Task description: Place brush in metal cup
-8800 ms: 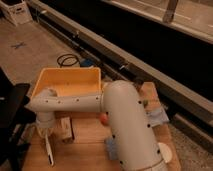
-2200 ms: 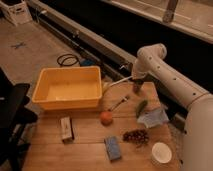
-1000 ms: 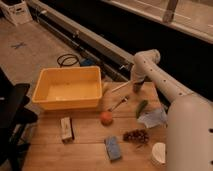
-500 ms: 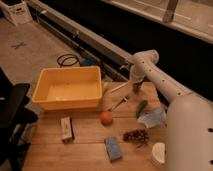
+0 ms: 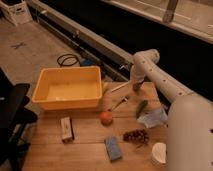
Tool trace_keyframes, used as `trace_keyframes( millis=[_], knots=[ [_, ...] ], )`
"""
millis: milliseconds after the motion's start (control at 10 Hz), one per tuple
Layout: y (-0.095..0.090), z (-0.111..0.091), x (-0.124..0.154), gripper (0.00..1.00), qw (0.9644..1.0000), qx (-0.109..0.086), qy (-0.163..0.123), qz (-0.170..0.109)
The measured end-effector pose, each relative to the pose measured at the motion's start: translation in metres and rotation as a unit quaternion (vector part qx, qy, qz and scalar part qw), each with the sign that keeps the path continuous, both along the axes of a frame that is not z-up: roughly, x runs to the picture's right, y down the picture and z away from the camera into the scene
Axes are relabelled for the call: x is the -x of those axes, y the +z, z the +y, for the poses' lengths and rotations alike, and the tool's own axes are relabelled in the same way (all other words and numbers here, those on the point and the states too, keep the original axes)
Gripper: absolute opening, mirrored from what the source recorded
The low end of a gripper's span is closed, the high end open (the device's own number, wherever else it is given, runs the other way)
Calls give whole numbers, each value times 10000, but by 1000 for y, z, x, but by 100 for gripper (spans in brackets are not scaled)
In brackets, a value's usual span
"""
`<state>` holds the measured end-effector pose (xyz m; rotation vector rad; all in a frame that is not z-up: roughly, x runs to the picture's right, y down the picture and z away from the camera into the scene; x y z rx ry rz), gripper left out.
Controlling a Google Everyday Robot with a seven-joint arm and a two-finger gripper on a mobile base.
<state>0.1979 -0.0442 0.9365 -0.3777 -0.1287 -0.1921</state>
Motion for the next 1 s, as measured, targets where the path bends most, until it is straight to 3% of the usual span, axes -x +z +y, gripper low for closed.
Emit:
trace_keyframes(
  millis=[600,1000],
  knots=[
    [-6,-7,-3,80,10000,-61,50,9],
    [-40,-41,-14,80,9990,-420,36,139]
  ],
)
